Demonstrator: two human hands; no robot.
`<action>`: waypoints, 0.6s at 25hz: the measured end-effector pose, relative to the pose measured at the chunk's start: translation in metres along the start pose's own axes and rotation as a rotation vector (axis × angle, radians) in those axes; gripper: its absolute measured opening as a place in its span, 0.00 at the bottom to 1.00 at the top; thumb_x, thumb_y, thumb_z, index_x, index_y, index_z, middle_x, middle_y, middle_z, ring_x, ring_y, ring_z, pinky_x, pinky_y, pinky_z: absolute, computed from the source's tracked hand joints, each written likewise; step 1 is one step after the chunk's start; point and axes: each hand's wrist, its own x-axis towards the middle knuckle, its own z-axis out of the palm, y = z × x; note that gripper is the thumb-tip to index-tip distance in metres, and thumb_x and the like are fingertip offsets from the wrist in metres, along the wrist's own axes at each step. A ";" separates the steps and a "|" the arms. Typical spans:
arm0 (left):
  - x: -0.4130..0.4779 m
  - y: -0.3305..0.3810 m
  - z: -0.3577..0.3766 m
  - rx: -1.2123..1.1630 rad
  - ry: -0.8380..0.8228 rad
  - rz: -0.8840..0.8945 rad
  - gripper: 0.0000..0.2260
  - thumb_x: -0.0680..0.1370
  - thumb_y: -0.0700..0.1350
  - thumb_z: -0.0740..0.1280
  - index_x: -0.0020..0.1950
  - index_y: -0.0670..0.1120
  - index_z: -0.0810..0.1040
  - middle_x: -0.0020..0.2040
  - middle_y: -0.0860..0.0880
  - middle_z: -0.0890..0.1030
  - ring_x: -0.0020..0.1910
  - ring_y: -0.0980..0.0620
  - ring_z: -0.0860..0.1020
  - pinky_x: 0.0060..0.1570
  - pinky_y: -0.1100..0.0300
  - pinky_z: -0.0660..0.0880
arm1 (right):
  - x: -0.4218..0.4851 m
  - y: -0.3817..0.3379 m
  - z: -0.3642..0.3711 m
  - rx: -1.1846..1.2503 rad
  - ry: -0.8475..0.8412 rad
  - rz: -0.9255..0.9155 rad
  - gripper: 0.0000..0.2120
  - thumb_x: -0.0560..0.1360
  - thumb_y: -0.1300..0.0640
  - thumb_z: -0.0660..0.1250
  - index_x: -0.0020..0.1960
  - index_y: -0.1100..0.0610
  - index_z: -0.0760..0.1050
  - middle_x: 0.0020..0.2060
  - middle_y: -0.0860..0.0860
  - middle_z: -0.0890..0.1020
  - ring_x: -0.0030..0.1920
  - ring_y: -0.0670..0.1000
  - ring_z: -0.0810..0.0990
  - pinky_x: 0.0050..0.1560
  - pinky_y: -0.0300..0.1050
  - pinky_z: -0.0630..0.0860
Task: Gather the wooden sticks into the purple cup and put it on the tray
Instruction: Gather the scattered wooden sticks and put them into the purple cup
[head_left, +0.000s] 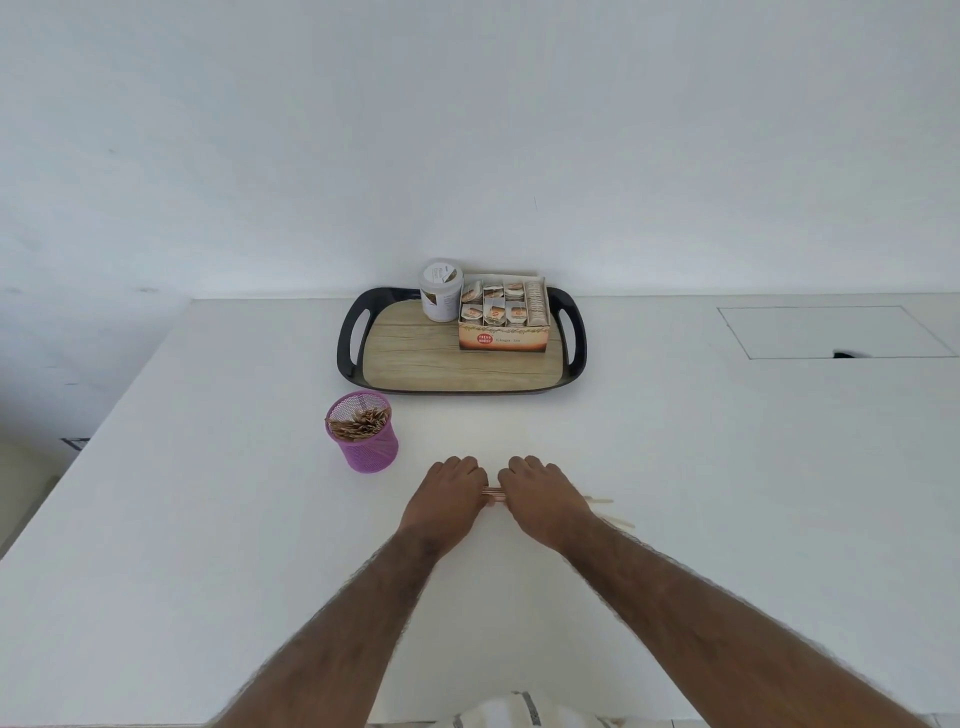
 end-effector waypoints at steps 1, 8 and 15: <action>0.000 -0.001 -0.001 -0.006 0.016 0.005 0.06 0.82 0.48 0.65 0.53 0.46 0.79 0.50 0.48 0.78 0.50 0.46 0.74 0.52 0.53 0.69 | 0.000 0.001 0.004 -0.015 0.018 -0.006 0.11 0.66 0.60 0.77 0.41 0.55 0.75 0.38 0.51 0.77 0.36 0.53 0.77 0.30 0.46 0.63; 0.006 0.005 -0.014 -0.031 0.028 0.043 0.09 0.83 0.48 0.64 0.48 0.44 0.75 0.45 0.47 0.77 0.41 0.44 0.76 0.42 0.52 0.69 | 0.002 0.005 0.007 0.048 0.037 -0.027 0.04 0.76 0.60 0.66 0.48 0.56 0.72 0.39 0.52 0.77 0.38 0.55 0.77 0.34 0.47 0.64; 0.001 0.001 -0.037 -0.632 0.116 -0.295 0.19 0.79 0.62 0.61 0.61 0.52 0.79 0.53 0.58 0.80 0.53 0.58 0.79 0.54 0.57 0.77 | 0.011 0.019 -0.018 0.123 0.007 -0.079 0.06 0.84 0.56 0.59 0.57 0.57 0.72 0.49 0.54 0.78 0.48 0.57 0.77 0.41 0.48 0.66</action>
